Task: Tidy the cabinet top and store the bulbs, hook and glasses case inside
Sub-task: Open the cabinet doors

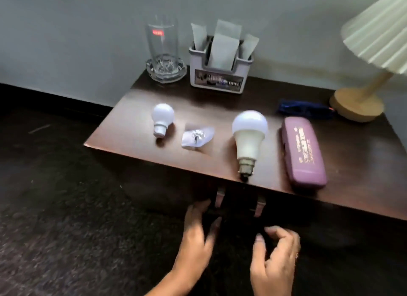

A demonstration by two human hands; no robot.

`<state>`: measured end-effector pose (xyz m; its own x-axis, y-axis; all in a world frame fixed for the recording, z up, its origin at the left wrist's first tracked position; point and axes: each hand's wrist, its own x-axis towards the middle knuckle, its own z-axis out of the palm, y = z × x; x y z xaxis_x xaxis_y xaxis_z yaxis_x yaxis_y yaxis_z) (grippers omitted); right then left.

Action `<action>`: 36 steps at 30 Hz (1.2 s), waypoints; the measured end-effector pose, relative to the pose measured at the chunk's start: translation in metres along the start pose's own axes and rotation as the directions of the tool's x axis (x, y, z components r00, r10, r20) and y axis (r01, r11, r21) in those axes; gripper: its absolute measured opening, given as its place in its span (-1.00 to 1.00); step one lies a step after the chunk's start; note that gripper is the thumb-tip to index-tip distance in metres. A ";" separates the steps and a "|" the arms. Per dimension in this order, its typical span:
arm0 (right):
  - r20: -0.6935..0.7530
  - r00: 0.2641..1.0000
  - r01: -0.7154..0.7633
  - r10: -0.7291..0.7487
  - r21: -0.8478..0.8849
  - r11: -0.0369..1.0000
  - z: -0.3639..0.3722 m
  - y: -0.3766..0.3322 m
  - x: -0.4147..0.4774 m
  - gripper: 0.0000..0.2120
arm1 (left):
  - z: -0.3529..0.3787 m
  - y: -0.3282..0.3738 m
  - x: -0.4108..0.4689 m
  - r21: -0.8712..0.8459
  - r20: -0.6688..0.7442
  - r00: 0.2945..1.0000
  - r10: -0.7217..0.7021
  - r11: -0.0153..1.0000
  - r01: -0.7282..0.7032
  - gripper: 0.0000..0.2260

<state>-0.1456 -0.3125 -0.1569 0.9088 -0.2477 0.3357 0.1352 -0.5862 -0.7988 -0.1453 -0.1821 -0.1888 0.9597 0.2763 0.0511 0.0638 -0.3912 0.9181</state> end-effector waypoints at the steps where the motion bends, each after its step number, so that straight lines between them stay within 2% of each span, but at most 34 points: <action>1: -0.008 0.999 -0.051 0.052 0.044 0.998 0.011 0.016 -0.004 -0.78 | 0.007 -0.008 0.001 -0.043 -0.023 0.998 0.056 0.997 -0.057 -0.71; 5: 0.054 0.997 -0.067 0.056 0.246 0.967 0.043 0.060 -0.007 -0.51 | 0.026 -0.036 0.005 -0.023 -0.151 0.951 0.269 0.961 -0.275 -0.75; 7: 0.057 0.998 -0.016 -0.004 0.340 0.940 0.048 0.068 -0.008 -0.48 | 0.030 -0.043 0.005 -0.016 -0.178 0.926 0.332 0.940 -0.340 -0.72; 10: 0.060 0.992 0.084 -0.115 0.375 0.923 0.049 0.075 -0.008 -0.43 | 0.031 -0.044 0.005 -0.091 -0.155 0.919 0.361 0.922 -0.378 -0.67; 15: 0.147 0.985 0.025 -0.091 0.399 0.916 0.040 0.076 -0.002 -0.49 | 0.030 -0.041 0.004 -0.217 -0.125 0.945 0.303 0.921 -0.324 -0.65; 17: 0.138 0.987 0.021 -0.081 0.393 0.919 0.034 0.070 -0.003 -0.53 | 0.028 -0.037 0.003 -0.222 -0.127 0.947 0.295 0.922 -0.317 -0.67; 25: 0.223 0.972 -0.168 0.067 0.471 0.866 0.006 0.064 -0.048 -0.56 | 0.009 -0.042 -0.032 -0.233 -0.139 0.942 0.306 0.914 -0.331 -0.70; 29: 0.217 0.972 -0.185 0.087 0.485 0.855 -0.013 0.060 -0.067 -0.68 | -0.007 -0.045 -0.043 -0.231 -0.119 0.940 0.319 0.912 -0.338 -0.73; 32: 0.215 0.971 -0.204 0.105 0.512 0.834 -0.025 0.059 -0.078 -0.91 | -0.018 -0.048 -0.048 -0.223 -0.113 0.944 0.309 0.918 -0.327 -0.82; 36: 0.154 0.979 -0.192 0.133 0.487 0.852 -0.035 0.065 -0.090 -0.70 | -0.029 -0.056 -0.061 -0.272 -0.117 0.951 0.287 0.911 -0.309 -0.89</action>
<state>-0.2328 -0.3555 -0.2218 0.9687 -0.2012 0.1456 0.1327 -0.0763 -0.9882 -0.2159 -0.1513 -0.2321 0.8988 0.2528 0.3582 -0.3128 -0.2027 0.9279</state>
